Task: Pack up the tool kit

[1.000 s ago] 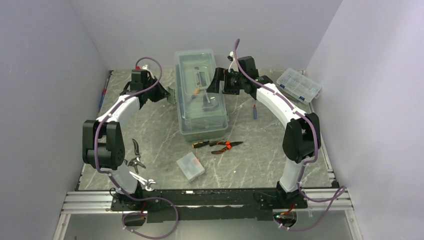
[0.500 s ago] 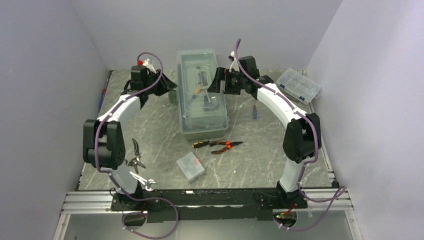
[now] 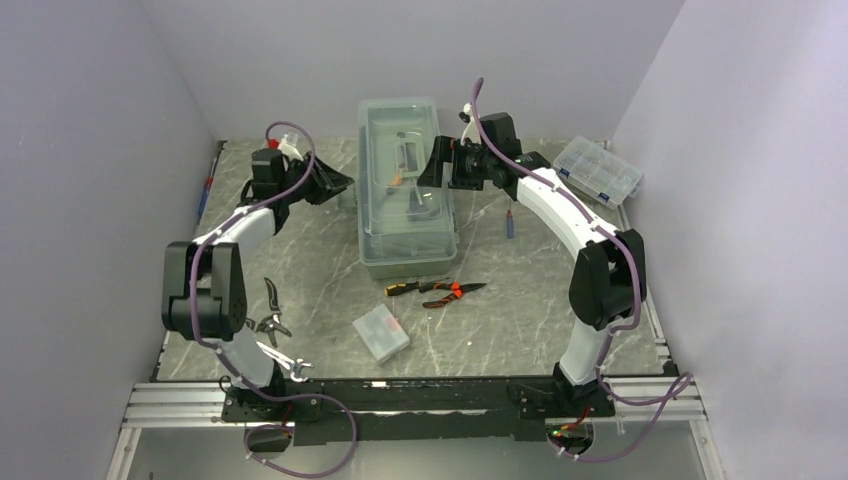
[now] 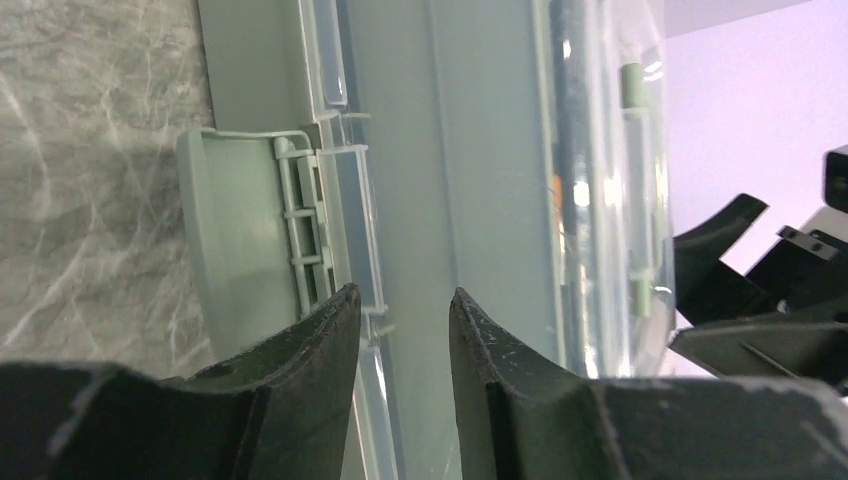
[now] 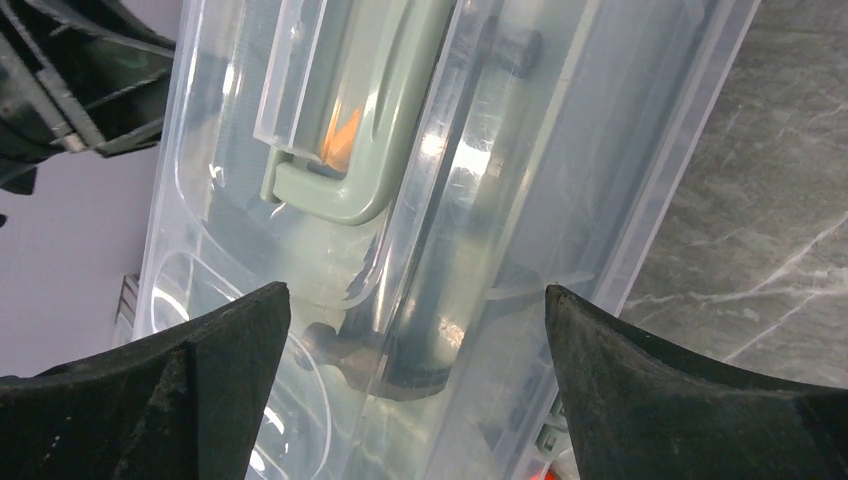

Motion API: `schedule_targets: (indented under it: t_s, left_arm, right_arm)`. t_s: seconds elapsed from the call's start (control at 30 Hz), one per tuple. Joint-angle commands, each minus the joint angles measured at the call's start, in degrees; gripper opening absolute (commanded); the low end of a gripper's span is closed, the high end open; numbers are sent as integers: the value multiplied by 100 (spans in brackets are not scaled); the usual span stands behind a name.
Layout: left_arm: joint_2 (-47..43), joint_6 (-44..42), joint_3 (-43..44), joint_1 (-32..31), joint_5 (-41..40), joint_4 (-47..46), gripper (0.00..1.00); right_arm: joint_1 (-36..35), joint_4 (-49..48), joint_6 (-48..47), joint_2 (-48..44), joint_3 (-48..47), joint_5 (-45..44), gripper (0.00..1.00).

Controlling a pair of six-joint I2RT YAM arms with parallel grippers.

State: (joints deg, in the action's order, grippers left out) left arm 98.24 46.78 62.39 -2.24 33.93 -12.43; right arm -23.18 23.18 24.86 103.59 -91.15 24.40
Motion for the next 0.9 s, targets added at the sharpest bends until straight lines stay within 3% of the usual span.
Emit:
schedule_targets:
  t_s: [0.0, 0.2, 0.33, 0.4, 0.47, 0.63, 0.77, 0.87]
  left_arm:
    - [-672, -80, -208, 392, 166, -149, 43]
    - [-523, 243, -606, 679, 242, -367, 44]
    - [-162, 724, -879, 808, 474, -821, 58]
    - [-2, 988, -1010, 857, 545, -1158, 60]
    - [248, 1230, -1108, 897, 636, -1516, 54]
    - [775, 1704, -1339, 936, 716, -2291, 22]
    - [938, 1609, -1369, 933, 564, -2256, 0]
    - [1220, 1730, -1196, 856, 650, -2337, 0]
  right_arm:
    - [-11, 7, -113, -306, 47, 48, 99]
    - [15, 65, -146, -299, -29, 71, 99]
    - [24, 107, -157, -313, -94, 67, 99]
    - [33, 124, -162, -315, -103, 76, 99]
    - [22, 134, -166, -319, -120, 84, 99]
    - [25, 141, -168, -329, -153, 92, 99]
    - [24, 193, -199, -313, -198, 78, 99]
    - [25, 188, -203, -274, -193, 81, 99]
